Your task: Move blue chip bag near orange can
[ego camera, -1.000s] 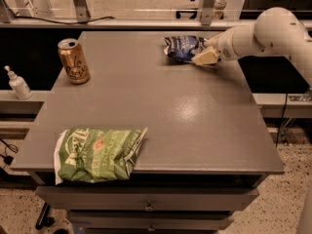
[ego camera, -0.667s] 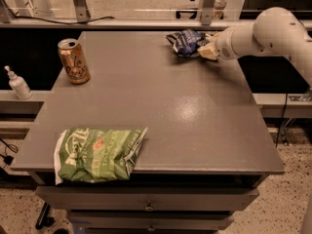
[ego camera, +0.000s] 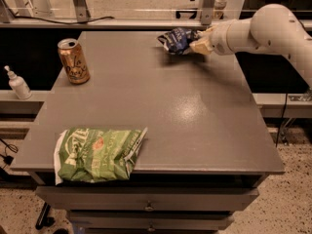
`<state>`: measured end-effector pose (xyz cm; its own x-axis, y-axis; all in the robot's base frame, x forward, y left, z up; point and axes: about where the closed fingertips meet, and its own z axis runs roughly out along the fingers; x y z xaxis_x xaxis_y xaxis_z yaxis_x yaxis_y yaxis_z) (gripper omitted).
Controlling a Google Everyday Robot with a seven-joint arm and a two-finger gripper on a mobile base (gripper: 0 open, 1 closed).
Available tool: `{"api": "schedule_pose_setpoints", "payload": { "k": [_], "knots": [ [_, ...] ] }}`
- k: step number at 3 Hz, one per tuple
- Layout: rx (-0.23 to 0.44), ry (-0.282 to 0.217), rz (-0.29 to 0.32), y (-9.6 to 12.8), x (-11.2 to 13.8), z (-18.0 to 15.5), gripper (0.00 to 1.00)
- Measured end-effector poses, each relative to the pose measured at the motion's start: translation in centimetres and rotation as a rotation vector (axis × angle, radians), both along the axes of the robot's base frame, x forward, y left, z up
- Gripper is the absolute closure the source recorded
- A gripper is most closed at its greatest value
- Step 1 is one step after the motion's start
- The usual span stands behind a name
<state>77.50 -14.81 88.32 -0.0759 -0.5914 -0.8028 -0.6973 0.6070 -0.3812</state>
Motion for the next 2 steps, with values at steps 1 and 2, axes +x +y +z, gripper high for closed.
{"api": "schedule_pose_setpoints", "payload": {
  "k": [1,2],
  "knots": [
    [0.023,-0.056,0.061,2.8,-0.6,1.9,1.00],
    [0.051,-0.102,0.129,6.1,-1.3,3.5,1.00]
  ]
}}
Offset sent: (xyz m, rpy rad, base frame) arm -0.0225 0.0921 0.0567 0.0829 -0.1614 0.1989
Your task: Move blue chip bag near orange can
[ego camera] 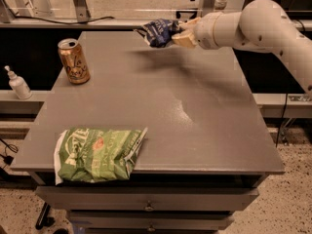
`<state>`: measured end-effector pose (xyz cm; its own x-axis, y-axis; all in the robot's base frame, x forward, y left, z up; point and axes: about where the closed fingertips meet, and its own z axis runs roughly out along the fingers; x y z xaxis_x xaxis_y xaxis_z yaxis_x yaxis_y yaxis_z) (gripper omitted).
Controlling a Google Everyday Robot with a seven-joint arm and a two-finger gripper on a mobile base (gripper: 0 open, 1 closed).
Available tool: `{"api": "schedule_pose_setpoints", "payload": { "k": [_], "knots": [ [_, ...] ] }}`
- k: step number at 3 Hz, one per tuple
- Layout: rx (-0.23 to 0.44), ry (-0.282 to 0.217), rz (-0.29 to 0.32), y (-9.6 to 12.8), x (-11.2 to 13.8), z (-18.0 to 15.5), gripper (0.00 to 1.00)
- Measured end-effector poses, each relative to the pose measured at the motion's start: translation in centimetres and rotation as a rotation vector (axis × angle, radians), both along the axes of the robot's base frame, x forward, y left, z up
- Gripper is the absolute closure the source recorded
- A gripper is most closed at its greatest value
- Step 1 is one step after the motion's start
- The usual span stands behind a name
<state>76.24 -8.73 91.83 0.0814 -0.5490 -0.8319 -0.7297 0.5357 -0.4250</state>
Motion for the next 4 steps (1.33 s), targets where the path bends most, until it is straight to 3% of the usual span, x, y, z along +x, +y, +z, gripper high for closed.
{"api": "schedule_pose_setpoints", "payload": {
  "k": [2,4],
  "knots": [
    [0.028,-0.009,0.147,6.7,-2.2,-0.4,1.00],
    [0.045,0.036,0.312,13.2,-5.9,-2.6,1.00]
  ]
}}
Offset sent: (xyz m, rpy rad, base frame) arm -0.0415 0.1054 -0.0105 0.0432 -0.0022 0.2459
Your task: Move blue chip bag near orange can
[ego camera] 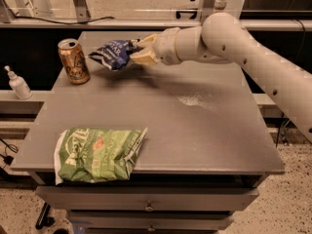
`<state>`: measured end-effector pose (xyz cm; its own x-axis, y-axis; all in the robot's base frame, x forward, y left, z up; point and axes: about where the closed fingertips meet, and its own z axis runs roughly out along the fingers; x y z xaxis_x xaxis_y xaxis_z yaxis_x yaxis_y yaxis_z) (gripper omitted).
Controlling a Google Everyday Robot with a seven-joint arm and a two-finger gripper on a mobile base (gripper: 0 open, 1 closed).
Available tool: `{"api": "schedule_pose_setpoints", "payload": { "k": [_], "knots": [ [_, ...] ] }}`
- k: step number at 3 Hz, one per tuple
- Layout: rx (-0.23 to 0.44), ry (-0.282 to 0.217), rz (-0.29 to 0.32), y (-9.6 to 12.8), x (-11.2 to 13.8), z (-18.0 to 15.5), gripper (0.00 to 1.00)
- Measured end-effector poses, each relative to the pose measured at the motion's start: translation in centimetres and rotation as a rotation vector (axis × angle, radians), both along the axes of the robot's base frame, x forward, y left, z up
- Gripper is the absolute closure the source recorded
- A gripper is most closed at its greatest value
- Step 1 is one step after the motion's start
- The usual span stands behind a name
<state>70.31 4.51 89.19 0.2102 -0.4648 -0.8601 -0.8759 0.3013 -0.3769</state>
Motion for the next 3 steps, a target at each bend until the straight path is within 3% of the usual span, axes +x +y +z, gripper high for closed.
{"api": "schedule_pose_setpoints", "payload": {
  "k": [2,3],
  "knots": [
    [0.011,0.025,0.085,4.8,-1.2,-1.7,1.00],
    [0.002,0.040,0.088,5.6,-1.1,-2.4,0.84]
  ]
}}
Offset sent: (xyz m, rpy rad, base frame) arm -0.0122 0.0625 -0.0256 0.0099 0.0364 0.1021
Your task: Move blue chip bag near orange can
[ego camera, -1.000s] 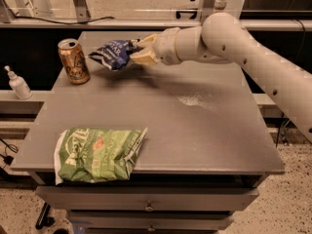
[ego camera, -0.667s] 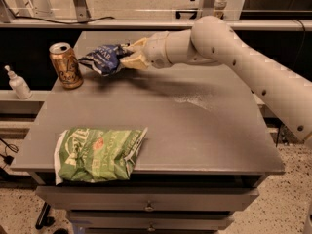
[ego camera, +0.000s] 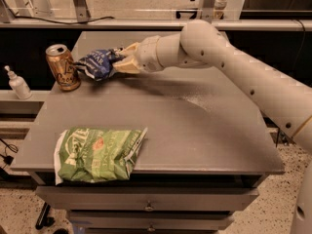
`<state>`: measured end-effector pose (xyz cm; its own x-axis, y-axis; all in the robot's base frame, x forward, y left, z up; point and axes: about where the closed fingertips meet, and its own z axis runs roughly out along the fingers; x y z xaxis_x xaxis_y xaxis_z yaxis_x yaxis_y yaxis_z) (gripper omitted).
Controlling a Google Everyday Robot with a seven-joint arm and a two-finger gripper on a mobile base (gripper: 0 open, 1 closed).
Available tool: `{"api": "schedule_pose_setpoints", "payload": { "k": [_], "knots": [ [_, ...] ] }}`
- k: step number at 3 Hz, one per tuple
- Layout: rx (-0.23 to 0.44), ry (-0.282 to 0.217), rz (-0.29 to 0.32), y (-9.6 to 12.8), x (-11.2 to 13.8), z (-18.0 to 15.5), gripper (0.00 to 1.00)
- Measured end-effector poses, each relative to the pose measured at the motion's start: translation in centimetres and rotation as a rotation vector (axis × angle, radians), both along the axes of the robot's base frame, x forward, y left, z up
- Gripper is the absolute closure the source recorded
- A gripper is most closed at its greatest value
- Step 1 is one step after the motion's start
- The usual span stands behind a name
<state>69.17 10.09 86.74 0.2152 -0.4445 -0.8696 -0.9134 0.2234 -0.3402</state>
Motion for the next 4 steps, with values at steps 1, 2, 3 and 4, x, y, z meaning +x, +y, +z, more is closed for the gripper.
{"api": "schedule_pose_setpoints", "payload": {
  "k": [1,2,3,4],
  "knots": [
    [-0.006,0.014,-0.005,0.30,0.08,-0.51,0.59],
    [-0.009,0.024,-0.008,0.42,0.03,-0.85,0.37],
    [-0.011,0.030,-0.012,0.41,0.08,-1.08,0.12],
    [-0.011,0.031,-0.016,0.26,0.12,-1.05,0.00]
  ]
}}
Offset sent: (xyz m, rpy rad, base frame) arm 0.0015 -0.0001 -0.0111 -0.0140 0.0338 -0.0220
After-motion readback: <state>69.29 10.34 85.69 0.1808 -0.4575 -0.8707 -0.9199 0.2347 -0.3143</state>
